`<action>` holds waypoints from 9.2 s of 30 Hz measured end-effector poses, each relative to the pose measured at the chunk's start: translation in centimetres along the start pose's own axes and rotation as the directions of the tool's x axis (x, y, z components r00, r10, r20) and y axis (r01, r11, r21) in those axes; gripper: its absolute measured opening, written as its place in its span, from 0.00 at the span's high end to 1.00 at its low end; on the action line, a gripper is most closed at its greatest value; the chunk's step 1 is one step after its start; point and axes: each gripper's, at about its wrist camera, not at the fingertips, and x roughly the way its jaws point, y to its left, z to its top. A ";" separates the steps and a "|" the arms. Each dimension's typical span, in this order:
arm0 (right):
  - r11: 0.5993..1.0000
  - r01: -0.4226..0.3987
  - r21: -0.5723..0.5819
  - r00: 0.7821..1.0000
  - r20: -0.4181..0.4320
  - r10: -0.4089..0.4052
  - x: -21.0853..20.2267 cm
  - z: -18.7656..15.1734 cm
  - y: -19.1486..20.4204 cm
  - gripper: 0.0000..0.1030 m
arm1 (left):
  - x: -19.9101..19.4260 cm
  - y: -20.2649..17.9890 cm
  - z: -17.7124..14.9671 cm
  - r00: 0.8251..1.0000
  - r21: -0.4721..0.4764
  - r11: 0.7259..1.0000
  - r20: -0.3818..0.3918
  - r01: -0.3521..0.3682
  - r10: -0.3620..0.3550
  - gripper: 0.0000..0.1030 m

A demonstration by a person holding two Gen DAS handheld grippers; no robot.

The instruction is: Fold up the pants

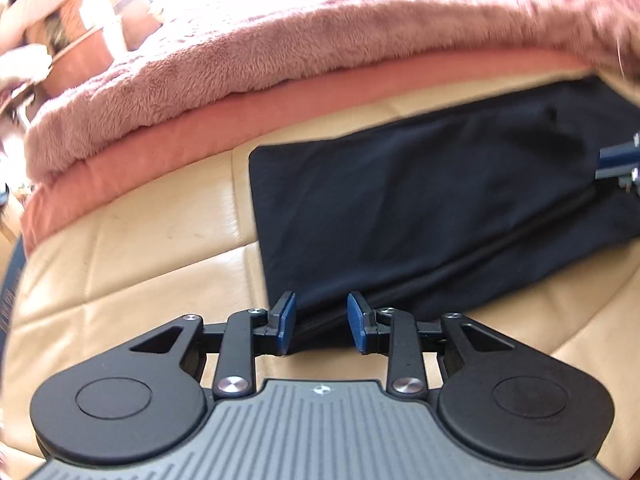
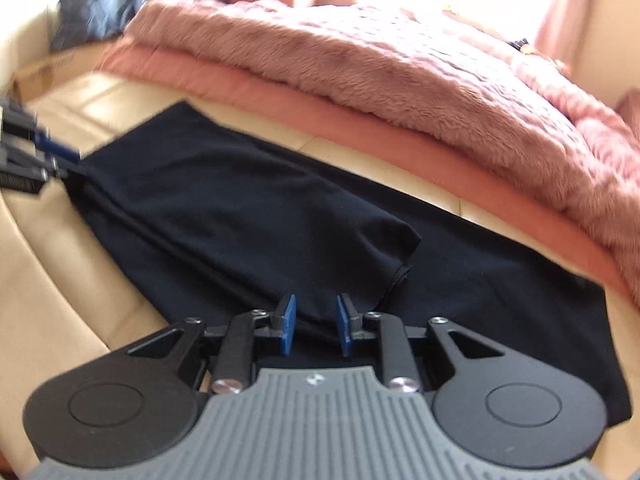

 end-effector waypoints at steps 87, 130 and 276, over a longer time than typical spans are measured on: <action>0.727 -0.230 0.648 0.972 0.119 0.201 -11.7 10.1 -30.1 1.00 | -3.8 -0.6 6.1 0.981 -0.241 0.968 0.193 0.067 -0.019 0.64; 0.870 0.128 0.476 0.988 -0.136 -0.071 3.8 -4.4 -32.9 1.00 | 4.8 -4.6 8.6 0.993 -0.216 0.969 0.037 0.120 -0.115 0.65; 0.934 -0.170 0.314 0.985 0.078 0.153 12.0 7.9 -6.2 1.00 | -2.2 8.3 -0.3 0.880 -0.773 0.437 0.327 0.459 -0.344 0.91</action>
